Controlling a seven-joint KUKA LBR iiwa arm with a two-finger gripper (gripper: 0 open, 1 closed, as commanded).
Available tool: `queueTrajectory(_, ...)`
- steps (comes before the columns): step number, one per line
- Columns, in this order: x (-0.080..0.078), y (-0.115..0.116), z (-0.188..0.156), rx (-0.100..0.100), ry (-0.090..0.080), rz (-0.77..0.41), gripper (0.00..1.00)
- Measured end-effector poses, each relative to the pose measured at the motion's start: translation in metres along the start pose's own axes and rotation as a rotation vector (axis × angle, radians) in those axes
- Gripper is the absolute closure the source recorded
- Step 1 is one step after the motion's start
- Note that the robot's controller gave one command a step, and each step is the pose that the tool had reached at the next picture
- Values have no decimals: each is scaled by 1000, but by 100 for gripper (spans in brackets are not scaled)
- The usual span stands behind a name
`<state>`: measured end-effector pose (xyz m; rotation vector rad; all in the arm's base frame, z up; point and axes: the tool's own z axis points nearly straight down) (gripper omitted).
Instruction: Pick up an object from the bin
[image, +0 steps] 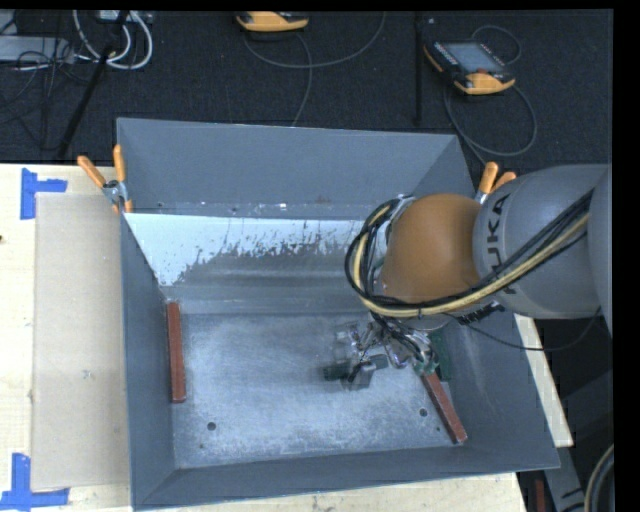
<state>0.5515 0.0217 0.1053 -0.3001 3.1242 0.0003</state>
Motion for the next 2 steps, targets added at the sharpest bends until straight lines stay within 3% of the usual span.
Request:
queueTrajectory(1,0,0,-4,0,2,1,100)
queueTrajectory(2,-2,0,-72,1,-3,2,100)
